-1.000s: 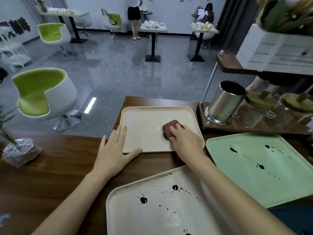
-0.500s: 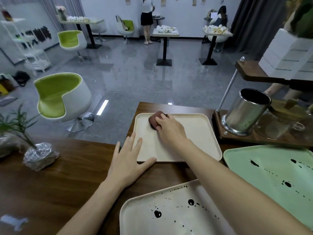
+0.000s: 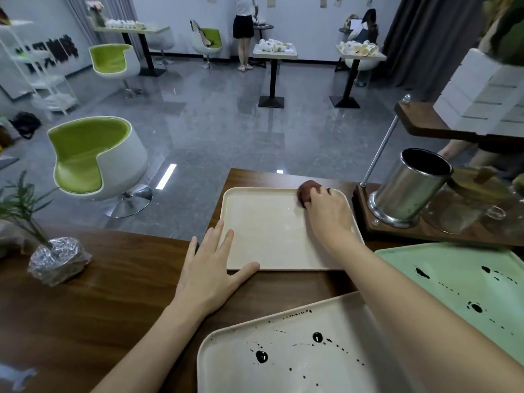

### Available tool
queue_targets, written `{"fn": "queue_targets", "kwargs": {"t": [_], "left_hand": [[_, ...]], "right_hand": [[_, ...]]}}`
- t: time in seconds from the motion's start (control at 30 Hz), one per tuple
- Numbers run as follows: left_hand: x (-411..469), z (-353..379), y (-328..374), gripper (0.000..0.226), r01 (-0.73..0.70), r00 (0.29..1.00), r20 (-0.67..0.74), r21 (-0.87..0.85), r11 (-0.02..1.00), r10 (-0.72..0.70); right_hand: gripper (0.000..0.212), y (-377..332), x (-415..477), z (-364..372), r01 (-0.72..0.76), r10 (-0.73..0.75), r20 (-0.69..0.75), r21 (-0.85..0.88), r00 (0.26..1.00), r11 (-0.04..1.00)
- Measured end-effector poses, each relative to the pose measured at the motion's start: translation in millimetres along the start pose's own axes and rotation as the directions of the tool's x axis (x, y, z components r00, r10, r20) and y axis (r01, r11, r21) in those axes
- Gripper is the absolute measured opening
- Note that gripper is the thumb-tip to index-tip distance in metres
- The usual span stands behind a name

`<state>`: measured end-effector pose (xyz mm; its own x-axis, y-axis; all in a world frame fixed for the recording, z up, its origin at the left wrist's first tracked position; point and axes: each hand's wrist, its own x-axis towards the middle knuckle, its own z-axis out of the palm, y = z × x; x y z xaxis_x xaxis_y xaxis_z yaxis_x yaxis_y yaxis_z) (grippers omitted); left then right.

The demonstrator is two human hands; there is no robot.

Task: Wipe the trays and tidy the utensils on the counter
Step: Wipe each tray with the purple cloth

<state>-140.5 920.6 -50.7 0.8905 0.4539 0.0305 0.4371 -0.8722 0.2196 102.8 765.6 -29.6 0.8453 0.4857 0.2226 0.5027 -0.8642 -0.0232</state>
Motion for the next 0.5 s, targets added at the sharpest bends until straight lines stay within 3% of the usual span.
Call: {"fn": "queue_targets", "kwargs": {"t": [0.13,0.33,0.5], "left_hand": [[-1,0,0,0.115,0.001,1.0,-0.006,-0.022,1.0,-0.001],[1,-2,2,0.118,0.0,1.0,-0.008,-0.007,1.0,0.0],[0,0,-1,0.116,-0.01,0.999,-0.035,-0.009,1.0,0.01]], "right_hand": [[0.019,16,-1,0,-0.085,0.086,0.005,-0.051,0.996,0.995],[0.022,9,-12,-6,-0.052,0.054,-0.015,0.075,0.998,0.996],[0.025,18,-40,-26,-0.02,0.018,0.074,0.024,0.997,1.0]]}}
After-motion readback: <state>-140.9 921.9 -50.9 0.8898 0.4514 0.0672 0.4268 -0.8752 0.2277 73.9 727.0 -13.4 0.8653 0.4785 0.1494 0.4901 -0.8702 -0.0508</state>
